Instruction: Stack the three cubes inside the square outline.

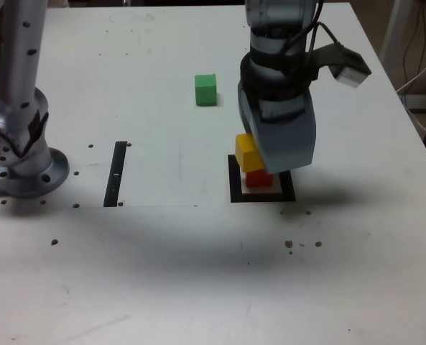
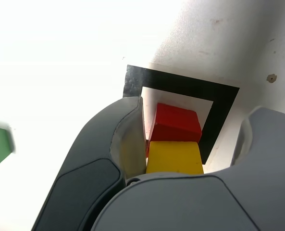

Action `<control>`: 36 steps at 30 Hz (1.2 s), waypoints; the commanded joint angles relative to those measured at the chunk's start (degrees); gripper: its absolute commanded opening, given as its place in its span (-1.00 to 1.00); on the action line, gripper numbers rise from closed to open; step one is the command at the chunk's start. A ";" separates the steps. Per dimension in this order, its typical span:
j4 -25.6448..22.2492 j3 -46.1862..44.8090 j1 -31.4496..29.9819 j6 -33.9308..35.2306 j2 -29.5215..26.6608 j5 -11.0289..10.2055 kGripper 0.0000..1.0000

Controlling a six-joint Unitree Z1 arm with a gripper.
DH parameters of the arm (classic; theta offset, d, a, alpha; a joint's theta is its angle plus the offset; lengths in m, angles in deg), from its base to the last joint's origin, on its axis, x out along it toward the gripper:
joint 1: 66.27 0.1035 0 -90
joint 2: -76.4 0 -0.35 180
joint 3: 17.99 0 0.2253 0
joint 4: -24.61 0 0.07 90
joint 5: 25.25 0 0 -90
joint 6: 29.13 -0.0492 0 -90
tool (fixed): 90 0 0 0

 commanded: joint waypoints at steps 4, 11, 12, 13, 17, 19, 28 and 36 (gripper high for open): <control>-1.88 1.56 0.05 -0.07 -2.19 -0.45 0.99; -5.98 5.68 1.54 0.22 -3.83 -1.12 0.99; -6.59 6.35 2.24 0.40 -3.90 -1.14 0.99; -7.13 6.94 3.06 0.65 -3.97 -1.14 0.99; -8.82 8.79 7.53 2.24 -4.26 -1.05 0.99; -9.49 9.48 9.70 2.92 -4.45 -1.01 0.99; -12.64 10.78 18.98 5.10 -5.78 -0.90 0.99; -13.76 10.36 24.84 12.33 -6.04 -2.57 0.99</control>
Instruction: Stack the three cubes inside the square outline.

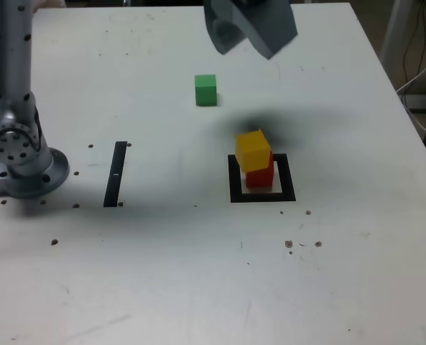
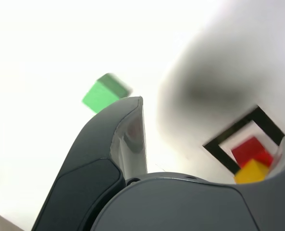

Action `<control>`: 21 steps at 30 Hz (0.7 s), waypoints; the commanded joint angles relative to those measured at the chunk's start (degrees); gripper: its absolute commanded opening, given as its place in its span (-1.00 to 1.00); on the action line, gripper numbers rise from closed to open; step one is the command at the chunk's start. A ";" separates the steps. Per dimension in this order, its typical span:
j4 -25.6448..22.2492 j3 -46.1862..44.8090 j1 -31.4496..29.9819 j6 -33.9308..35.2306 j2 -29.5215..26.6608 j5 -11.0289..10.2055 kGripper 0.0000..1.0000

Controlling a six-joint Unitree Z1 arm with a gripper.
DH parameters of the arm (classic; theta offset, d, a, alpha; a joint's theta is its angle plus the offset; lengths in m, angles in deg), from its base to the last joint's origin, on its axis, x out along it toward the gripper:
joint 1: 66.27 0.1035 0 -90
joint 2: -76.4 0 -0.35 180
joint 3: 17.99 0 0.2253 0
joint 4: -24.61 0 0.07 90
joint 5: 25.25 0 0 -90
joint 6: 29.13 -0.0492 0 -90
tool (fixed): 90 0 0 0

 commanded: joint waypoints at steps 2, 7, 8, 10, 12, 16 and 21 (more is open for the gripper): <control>0.32 -0.69 1.85 4.93 -0.27 -1.17 0.99; -0.34 -0.65 5.81 11.12 0.35 -2.53 0.99; -1.16 -0.46 6.58 12.34 0.61 -2.82 0.99; -3.36 -0.16 7.87 15.33 1.13 -3.92 0.99; -6.15 0.03 8.66 19.39 1.45 -6.03 0.99; -11.33 0.79 9.71 26.77 1.78 -10.78 0.99; -14.04 2.05 10.85 29.42 3.13 -11.50 0.99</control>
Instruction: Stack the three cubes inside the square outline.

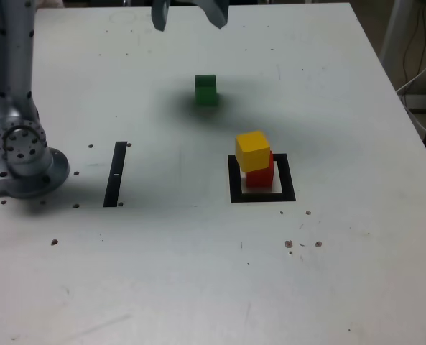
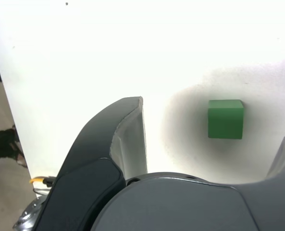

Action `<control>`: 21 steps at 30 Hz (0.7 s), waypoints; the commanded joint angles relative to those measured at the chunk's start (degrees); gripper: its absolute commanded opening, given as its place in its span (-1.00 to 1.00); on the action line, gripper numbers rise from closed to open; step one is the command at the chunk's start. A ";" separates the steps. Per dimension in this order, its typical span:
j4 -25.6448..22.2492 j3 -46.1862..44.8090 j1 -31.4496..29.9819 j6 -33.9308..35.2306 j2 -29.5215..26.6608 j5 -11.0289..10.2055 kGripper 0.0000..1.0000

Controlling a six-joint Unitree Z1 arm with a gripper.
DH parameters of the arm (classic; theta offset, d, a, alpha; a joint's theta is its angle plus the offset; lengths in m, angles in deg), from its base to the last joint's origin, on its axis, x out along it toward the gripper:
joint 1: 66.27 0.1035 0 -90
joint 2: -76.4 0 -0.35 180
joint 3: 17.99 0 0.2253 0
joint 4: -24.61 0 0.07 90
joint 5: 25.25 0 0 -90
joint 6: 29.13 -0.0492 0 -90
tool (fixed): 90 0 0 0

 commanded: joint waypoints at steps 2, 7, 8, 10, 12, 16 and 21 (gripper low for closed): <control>-0.63 0.48 0.38 0.68 1.58 0.68 0.99; -0.35 0.05 0.55 1.43 3.54 3.25 0.99; -0.20 -0.09 0.58 1.59 3.94 3.80 1.00; 0.09 -0.37 0.70 1.92 4.71 4.67 1.00; 0.43 -0.67 0.90 2.18 5.36 5.30 0.99; 1.19 -1.18 1.52 2.28 7.00 6.49 0.99; 2.32 -1.61 1.97 2.25 9.30 7.29 0.98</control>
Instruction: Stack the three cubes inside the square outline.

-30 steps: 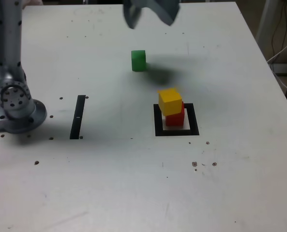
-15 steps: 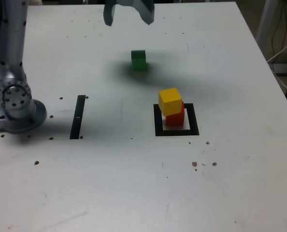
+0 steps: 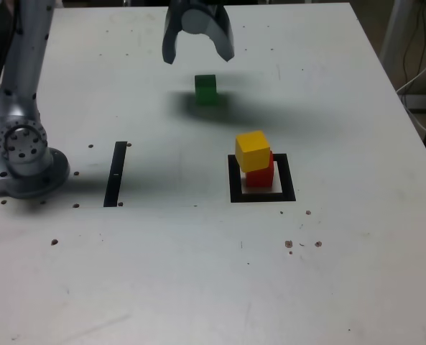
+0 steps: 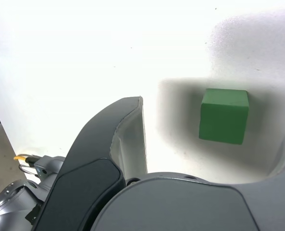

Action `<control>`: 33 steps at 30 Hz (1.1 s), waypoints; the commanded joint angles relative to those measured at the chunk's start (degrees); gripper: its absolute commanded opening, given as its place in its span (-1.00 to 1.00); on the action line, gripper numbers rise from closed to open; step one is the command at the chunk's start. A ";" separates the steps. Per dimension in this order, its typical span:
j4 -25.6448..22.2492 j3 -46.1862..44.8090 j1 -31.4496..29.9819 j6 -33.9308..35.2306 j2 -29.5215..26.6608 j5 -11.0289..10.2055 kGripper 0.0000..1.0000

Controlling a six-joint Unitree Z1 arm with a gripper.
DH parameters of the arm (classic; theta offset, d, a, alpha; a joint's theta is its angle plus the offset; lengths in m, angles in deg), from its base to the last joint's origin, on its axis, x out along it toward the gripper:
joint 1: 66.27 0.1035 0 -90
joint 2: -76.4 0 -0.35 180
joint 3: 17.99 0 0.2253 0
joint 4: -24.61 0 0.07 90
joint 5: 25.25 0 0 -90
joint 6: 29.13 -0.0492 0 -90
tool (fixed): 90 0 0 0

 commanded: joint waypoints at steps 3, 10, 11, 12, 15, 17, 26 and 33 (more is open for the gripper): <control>1.08 -0.60 0.69 0.03 2.63 0.36 0.96; 2.66 -1.40 1.85 -0.44 5.57 1.55 0.88; 2.92 -1.44 2.00 -0.57 5.97 1.74 0.87; 3.08 -1.42 2.09 -0.67 6.23 1.91 0.85; 3.34 -1.26 2.19 -0.92 6.73 2.30 0.81; 3.38 -1.12 2.19 -1.04 6.95 2.49 0.76; 3.58 -0.77 2.19 -0.56 7.59 2.88 0.10; 3.68 -0.46 1.83 -0.15 7.42 2.58 -0.35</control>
